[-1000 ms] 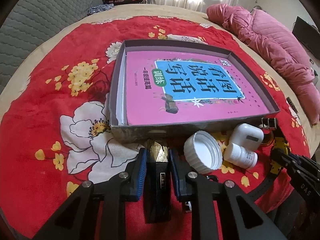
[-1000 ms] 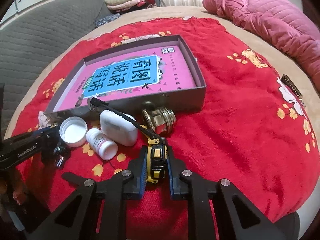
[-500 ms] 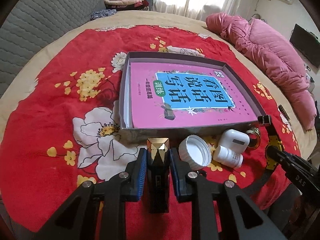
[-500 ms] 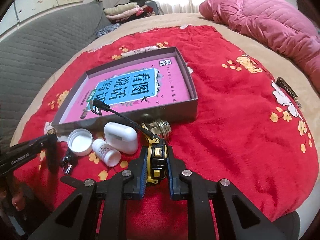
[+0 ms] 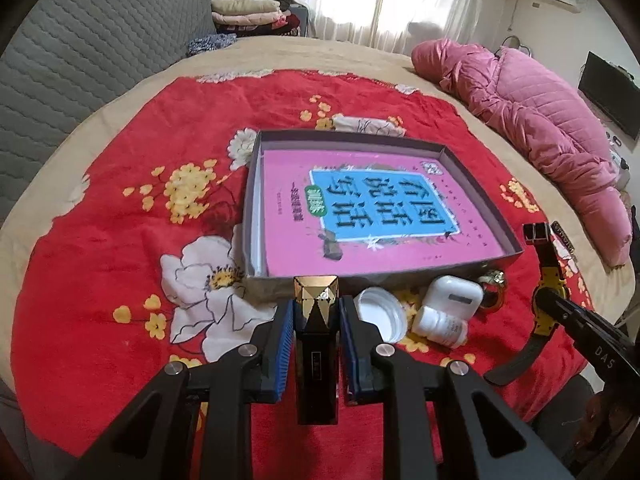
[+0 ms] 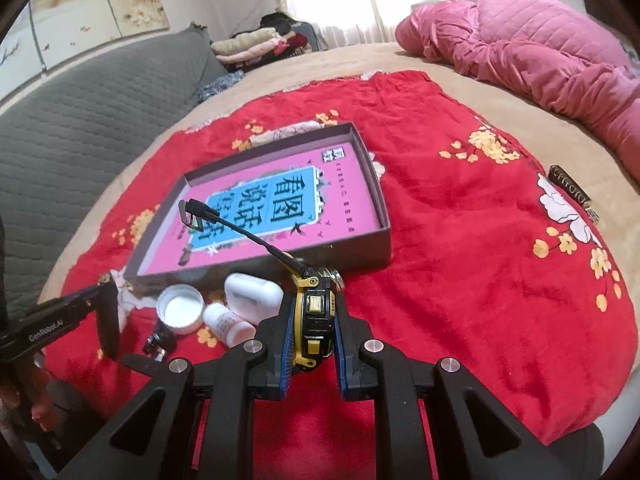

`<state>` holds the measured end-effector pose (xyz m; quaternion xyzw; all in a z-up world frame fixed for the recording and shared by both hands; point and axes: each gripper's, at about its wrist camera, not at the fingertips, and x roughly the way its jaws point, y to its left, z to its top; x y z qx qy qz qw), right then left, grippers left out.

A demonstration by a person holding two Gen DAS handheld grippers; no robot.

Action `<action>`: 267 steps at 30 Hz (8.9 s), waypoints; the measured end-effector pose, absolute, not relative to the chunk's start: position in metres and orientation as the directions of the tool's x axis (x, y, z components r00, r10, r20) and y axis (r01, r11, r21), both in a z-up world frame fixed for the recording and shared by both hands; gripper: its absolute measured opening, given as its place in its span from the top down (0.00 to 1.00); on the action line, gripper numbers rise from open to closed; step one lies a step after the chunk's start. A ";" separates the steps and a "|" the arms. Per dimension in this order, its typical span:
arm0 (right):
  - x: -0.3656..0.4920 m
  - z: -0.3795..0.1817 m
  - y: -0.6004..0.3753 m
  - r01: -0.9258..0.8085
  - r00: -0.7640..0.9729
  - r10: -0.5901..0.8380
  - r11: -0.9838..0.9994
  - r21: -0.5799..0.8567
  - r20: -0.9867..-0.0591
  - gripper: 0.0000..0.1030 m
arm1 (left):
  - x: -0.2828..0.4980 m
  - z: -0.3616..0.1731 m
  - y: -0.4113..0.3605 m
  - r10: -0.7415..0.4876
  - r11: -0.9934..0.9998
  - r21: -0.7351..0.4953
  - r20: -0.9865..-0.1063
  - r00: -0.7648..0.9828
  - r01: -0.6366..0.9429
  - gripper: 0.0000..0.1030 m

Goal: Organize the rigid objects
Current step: 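Lift the black tube with the left tool while the right tool carries the watch over the box, then lower the black tube into the box and open the left tool while the right tool releases the watch inside, then withdraw both open tools from the box back toward the remaining objects, then grasp the black keychain charm with the left tool while the right tool grasps the gold metal fitting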

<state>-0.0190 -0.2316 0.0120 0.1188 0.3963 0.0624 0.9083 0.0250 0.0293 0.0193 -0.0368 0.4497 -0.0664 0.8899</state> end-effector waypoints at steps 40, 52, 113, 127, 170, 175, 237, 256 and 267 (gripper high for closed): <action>0.068 0.019 -0.237 0.084 0.733 0.073 0.977 0.196 -0.676 0.84 | 0.117 0.001 0.013 -0.137 0.989 -0.141 -0.783 0.607 0.041 0.78; 0.087 0.004 -0.225 0.080 0.680 0.031 0.990 0.116 -0.732 0.84 | 0.123 -0.031 0.007 -0.140 0.990 -0.119 -0.828 0.543 0.074 0.78; 0.067 0.007 -0.232 0.088 0.656 -0.012 0.994 0.061 -0.755 0.49 | 0.113 -0.037 0.041 -0.246 0.967 -0.243 -0.827 0.505 0.073 0.78; 0.056 0.012 -0.237 0.101 0.661 -0.005 0.992 0.082 -0.750 0.45 | 0.104 -0.033 0.047 -0.238 0.968 -0.245 -0.824 0.514 0.055 0.77; 0.024 0.050 -0.254 0.047 0.781 0.072 0.984 0.174 -0.620 0.34 | 0.055 0.022 0.044 -0.154 0.987 -0.149 -0.768 0.621 0.061 0.58; 0.019 0.055 -0.251 0.028 0.793 0.085 0.984 0.175 -0.604 0.32 | 0.051 0.024 0.045 -0.152 0.987 -0.145 -0.769 0.620 0.061 0.58; -0.019 0.015 -0.217 -0.125 0.671 0.201 0.979 0.158 -0.714 0.29 | 0.002 -0.016 -0.012 -0.187 0.967 -0.084 -0.873 0.450 0.239 0.58; -0.001 -0.013 -0.214 -0.118 0.634 0.189 0.982 0.147 -0.750 0.29 | 0.021 -0.037 -0.014 -0.194 0.971 -0.111 -0.885 0.424 0.213 0.58; 0.016 -0.030 -0.225 -0.076 0.621 0.155 0.988 0.137 -0.768 0.29 | 0.028 -0.041 -0.006 -0.208 0.972 -0.137 -0.883 0.422 0.191 0.74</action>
